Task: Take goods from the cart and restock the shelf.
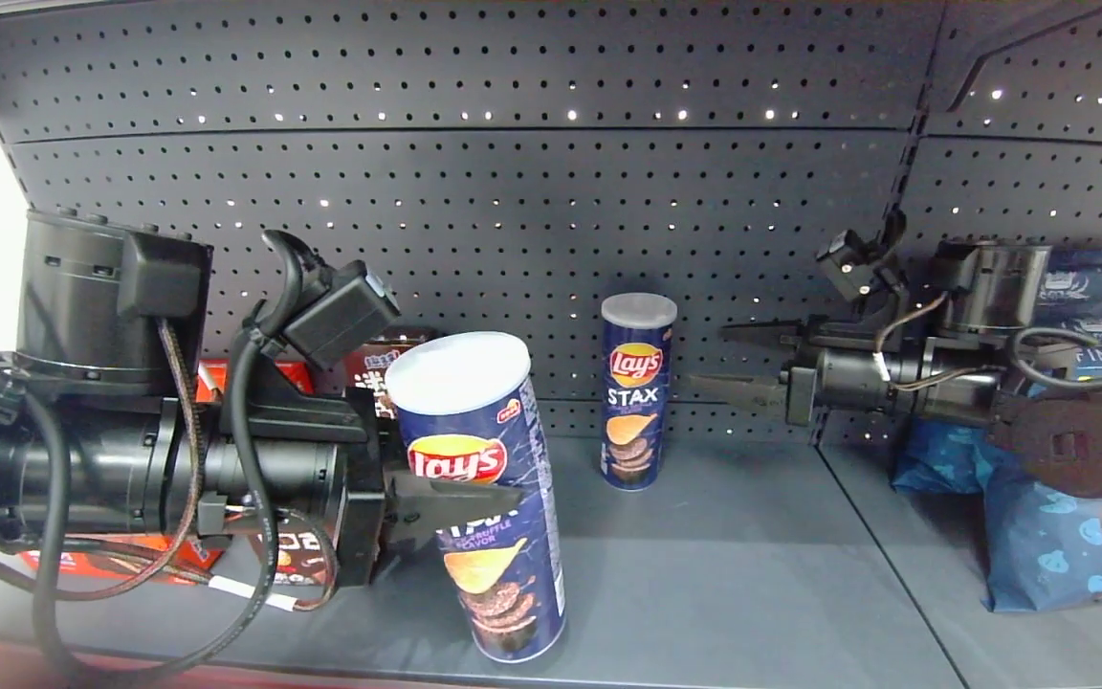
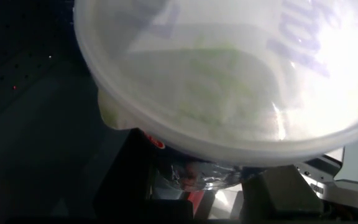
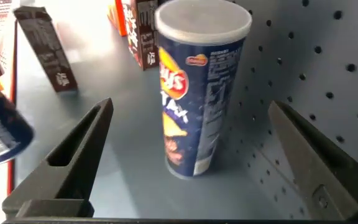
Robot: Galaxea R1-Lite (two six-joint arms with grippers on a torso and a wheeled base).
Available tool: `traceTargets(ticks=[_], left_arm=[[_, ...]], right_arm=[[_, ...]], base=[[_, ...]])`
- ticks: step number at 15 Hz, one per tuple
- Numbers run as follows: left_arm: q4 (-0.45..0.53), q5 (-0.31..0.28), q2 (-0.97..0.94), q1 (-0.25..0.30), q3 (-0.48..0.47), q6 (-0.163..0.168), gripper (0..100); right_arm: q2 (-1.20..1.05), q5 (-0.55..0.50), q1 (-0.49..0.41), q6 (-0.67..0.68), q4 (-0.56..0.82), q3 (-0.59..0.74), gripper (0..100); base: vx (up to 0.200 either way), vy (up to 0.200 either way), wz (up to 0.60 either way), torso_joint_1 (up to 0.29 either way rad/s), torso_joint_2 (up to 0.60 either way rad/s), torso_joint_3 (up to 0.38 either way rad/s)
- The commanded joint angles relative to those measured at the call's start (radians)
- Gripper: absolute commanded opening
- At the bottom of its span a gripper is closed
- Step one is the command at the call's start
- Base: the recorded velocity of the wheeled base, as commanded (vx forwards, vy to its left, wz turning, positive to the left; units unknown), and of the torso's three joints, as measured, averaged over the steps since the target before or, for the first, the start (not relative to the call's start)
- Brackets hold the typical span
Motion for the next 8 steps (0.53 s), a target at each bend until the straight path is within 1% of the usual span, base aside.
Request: traceTargets(ticks=[1, 6, 8], left_arm=[[0.000, 0.000, 0.005, 0.005, -0.002, 0.000, 0], [0.000, 0.002, 0.008, 0.025, 0.000, -0.001, 0], [0.001, 0.002, 0.008, 0.025, 0.004, -0.001, 0]], right_arm=[[0.101, 0.022, 0.001, 0.000, -0.024, -0.058, 100], [0.171, 0.037, 0.013, 0.000, -0.033, -0.093, 100], [0.194, 0.051, 0.015, -0.001, -0.033, -0.099, 100]], base=[[0.000, 0.000, 0.00, 0.000, 0.00, 0.000], [0.000, 0.000, 0.00, 0.000, 0.00, 0.000], [0.000, 0.000, 0.00, 0.000, 0.00, 0.000]])
